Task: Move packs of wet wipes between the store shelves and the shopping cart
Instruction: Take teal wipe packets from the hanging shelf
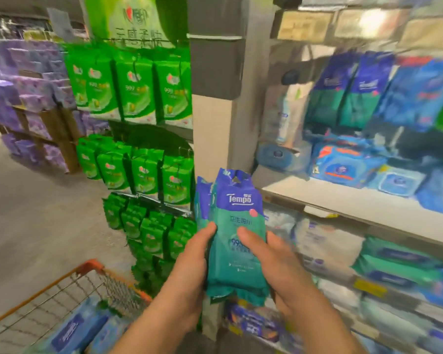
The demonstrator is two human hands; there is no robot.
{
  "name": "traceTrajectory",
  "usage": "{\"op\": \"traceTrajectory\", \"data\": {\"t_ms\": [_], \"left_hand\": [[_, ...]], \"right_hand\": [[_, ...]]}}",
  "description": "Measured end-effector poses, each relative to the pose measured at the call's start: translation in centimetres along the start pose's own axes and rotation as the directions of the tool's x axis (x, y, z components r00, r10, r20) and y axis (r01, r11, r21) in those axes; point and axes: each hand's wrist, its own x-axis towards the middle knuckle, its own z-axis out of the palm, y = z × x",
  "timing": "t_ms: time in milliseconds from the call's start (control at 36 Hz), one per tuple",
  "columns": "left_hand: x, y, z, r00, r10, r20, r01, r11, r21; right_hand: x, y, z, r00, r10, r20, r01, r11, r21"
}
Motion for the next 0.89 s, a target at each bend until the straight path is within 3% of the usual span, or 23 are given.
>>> {"op": "traceTrajectory", "data": {"t_ms": [111, 222, 333, 694, 889], "left_hand": [[2.2, -1.1, 4.2, 1.0, 0.017, 0.016, -0.018, 0.996, 0.086], [4.1, -2.0, 7.2, 1.0, 0.006, 0.003, -0.006, 0.988, 0.152], [5.8, -2.4, 9.7, 1.0, 0.003, -0.013, -0.001, 0.991, 0.135], [13.4, -1.6, 13.7, 0.955, -0.109, 0.275, 0.116, 0.993, -0.01], [17.5, -0.8, 14.9, 0.911, -0.116, 0.395, 0.097, 0.993, 0.068]], "right_hand": [[0.2, -1.8, -4.5, 0.998, -0.047, -0.048, 0.046, 0.998, -0.037], [0.2, -3.0, -8.5, 0.995, -0.038, -0.093, 0.042, 0.998, 0.048], [0.5, -4.1, -11.0, 0.987, -0.07, -0.146, 0.078, 0.996, 0.05], [3.5, -8.3, -14.4, 0.938, -0.09, -0.335, 0.152, 0.975, 0.162], [5.4, -9.9, -16.0, 0.922, -0.144, -0.361, 0.223, 0.956, 0.19]]}}
